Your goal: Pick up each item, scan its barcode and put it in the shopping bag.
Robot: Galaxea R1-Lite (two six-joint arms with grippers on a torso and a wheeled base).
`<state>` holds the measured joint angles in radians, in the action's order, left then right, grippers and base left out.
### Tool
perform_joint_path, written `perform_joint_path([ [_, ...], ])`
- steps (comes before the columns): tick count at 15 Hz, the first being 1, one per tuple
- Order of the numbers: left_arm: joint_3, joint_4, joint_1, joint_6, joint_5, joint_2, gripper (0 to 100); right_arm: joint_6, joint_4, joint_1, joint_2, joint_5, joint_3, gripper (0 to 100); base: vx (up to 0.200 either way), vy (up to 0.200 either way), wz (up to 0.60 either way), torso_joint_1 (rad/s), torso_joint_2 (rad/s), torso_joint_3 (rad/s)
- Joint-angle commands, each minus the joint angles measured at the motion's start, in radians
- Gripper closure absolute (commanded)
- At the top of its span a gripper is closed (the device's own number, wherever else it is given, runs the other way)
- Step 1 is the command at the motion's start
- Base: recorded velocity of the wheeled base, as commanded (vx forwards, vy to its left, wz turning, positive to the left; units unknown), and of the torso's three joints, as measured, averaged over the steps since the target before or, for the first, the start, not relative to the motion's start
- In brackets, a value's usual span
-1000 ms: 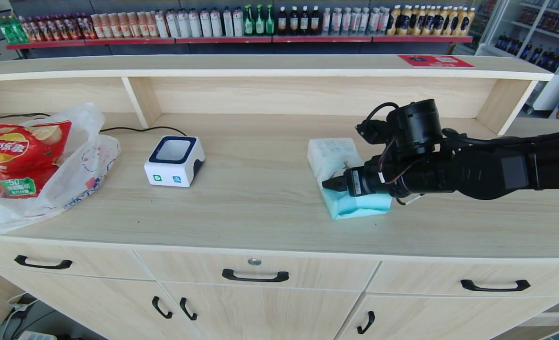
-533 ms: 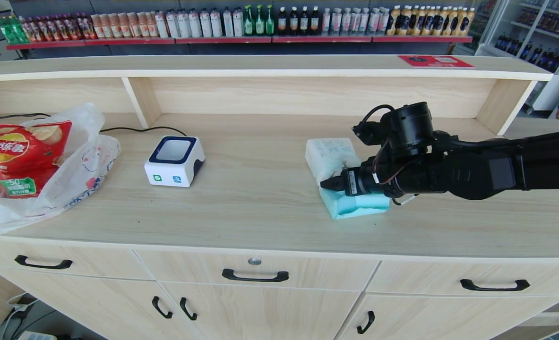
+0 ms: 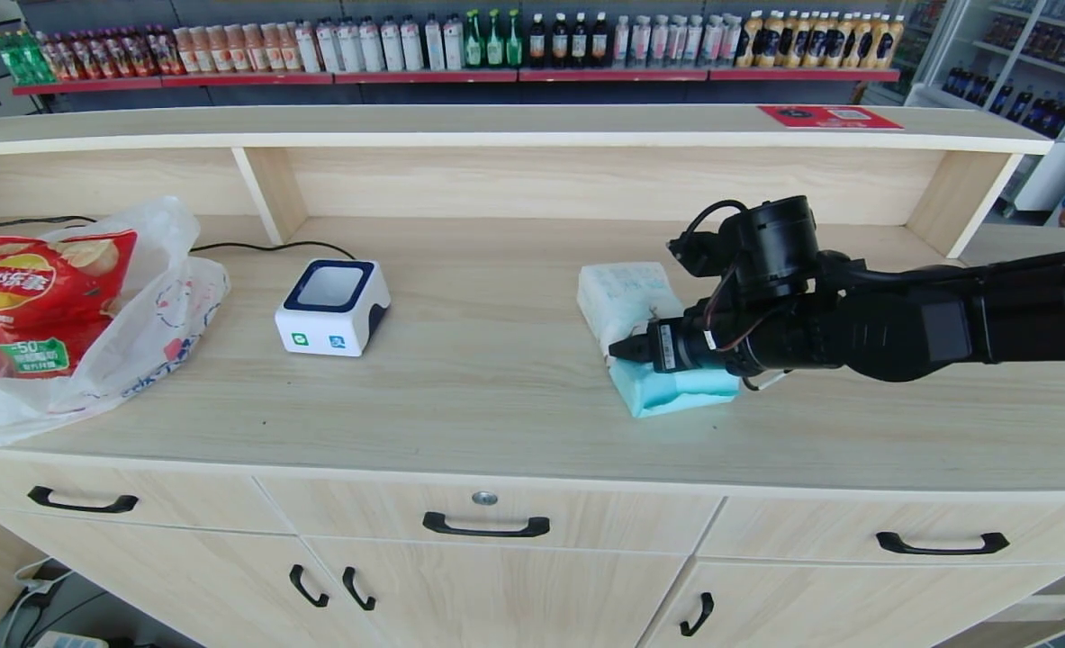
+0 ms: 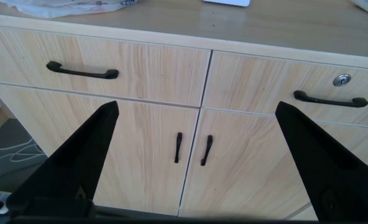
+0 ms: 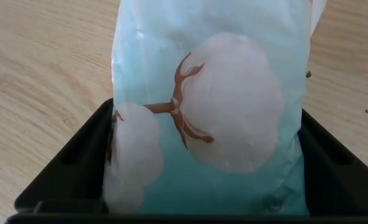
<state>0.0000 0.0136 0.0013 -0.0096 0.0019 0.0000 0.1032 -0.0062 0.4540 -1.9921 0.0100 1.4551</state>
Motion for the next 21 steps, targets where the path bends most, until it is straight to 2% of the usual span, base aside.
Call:
perform_joint_path([
  [1, 0.0, 0.0, 0.0, -0.001, 0.001, 0.0, 0, 0.001, -0.008, 0.0, 0.003, -0.001, -0.001, 100, 0.0, 0.0, 0.0, 0.0, 0.0, 0.0],
  [8, 0.0, 0.0, 0.0, -0.001, 0.0, 0.0, 0, 0.003, -0.048, 0.005, 0.098, -0.007, -0.019, 100, 0.0, 0.0, 0.0, 0.0, 0.0, 0.0],
  [15, 0.0, -0.001, 0.0, -0.001, 0.001, 0.0, 0, 0.004, -0.074, 0.012, 0.161, -0.071, -0.022, 100, 0.0, 0.0, 0.0, 0.0, 0.0, 0.0],
  [19, 0.0, -0.001, 0.0, -0.001, 0.001, 0.0, 0, 0.016, -0.092, 0.04, 0.266, -0.137, -0.091, 100, 0.0, 0.0, 0.0, 0.0, 0.0, 0.0],
  [21, 0.0, -0.001, 0.0, -0.001, 0.0, 0.0, 0, 0.015, -0.187, 0.043, 0.309, -0.148, -0.171, 100, 0.0, 0.0, 0.0, 0.0, 0.0, 0.0],
])
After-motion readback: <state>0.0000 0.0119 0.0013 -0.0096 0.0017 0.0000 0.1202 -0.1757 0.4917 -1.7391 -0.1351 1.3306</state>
